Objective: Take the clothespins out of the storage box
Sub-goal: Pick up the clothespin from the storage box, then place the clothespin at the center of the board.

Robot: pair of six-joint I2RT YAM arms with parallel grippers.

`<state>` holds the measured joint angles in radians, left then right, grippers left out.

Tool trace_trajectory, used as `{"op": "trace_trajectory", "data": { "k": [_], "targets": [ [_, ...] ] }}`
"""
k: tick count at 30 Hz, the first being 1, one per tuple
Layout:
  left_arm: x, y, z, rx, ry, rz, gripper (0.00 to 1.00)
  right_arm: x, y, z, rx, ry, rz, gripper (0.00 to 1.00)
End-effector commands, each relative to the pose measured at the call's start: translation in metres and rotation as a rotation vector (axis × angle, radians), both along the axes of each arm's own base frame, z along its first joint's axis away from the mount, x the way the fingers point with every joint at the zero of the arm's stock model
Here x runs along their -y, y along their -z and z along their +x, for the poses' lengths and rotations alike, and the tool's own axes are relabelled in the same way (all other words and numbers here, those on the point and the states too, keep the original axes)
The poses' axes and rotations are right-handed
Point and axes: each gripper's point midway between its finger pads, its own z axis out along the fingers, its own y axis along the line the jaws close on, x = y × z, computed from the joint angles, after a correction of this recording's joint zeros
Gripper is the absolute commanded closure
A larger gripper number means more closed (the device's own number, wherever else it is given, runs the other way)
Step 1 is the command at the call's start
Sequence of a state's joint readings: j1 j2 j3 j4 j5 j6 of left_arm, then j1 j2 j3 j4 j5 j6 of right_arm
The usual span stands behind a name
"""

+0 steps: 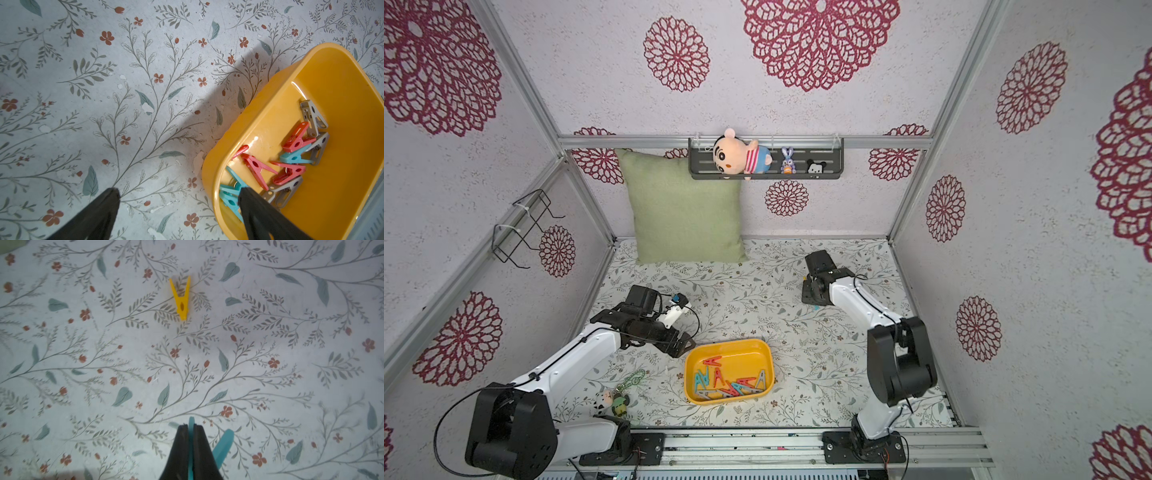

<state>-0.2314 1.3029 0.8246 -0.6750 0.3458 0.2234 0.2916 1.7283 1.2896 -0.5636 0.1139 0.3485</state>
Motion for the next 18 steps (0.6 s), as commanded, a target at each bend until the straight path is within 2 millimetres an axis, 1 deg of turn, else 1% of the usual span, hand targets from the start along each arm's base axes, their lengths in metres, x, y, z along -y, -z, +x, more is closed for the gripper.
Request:
{"op": "trace_trajectory", "data": {
  "k": [1,5,8,11,14,18],
  "targets": [
    [0.002,0.002,-0.001,-0.002,0.012,0.005,0.02,0.004,0.001,0.035,0.005,-0.084,0.06,1.0],
    [0.002,0.001,-0.001,-0.002,0.01,0.005,0.02,0.009,0.018,0.072,-0.026,-0.117,0.015,1.0],
    [0.002,0.001,-0.001,-0.003,0.01,0.005,0.02,0.013,0.037,0.089,-0.067,-0.142,-0.042,1.0],
    [0.002,0.002,-0.001,-0.002,0.011,0.006,0.02,0.016,0.05,0.102,-0.099,-0.165,-0.088,1.0],
    [0.002,0.002,-0.001,-0.005,0.01,0.004,0.02,0.018,0.056,0.111,-0.101,-0.19,-0.111,1.0],
    [0.003,0.001,-0.001,-0.004,0.012,0.002,0.02,0.022,0.06,0.119,-0.109,-0.199,-0.141,1.0]
  ]
}}
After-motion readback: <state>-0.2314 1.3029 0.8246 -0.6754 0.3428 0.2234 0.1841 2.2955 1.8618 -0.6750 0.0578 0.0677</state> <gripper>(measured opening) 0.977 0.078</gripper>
